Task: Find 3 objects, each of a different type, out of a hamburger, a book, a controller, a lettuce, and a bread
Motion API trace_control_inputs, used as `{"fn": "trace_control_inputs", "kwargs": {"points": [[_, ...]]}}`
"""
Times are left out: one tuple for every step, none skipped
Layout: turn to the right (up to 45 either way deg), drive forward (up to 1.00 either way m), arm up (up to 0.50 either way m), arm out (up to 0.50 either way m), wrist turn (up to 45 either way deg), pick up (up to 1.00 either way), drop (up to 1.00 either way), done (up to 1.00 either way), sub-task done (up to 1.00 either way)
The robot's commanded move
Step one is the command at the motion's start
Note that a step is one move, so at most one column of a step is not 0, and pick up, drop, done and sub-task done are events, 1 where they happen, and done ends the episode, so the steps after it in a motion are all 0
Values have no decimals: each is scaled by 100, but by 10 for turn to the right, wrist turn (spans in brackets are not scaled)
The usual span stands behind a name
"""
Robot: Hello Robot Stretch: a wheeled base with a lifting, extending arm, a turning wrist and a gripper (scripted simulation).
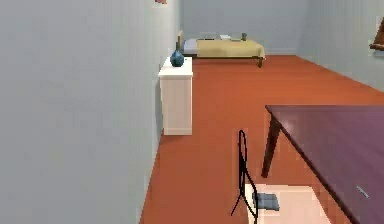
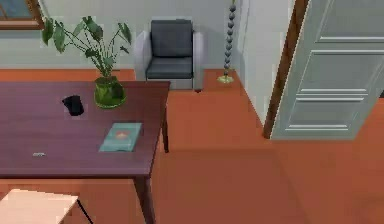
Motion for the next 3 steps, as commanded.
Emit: {"fn": "trace_control_inputs", "kwargs": {"points": [[450,0,0,0,0,0,0,0,0],[240,0,0,0,0,0,0,0,0],[0,0,0,0,0,0,0,0,100]]}}
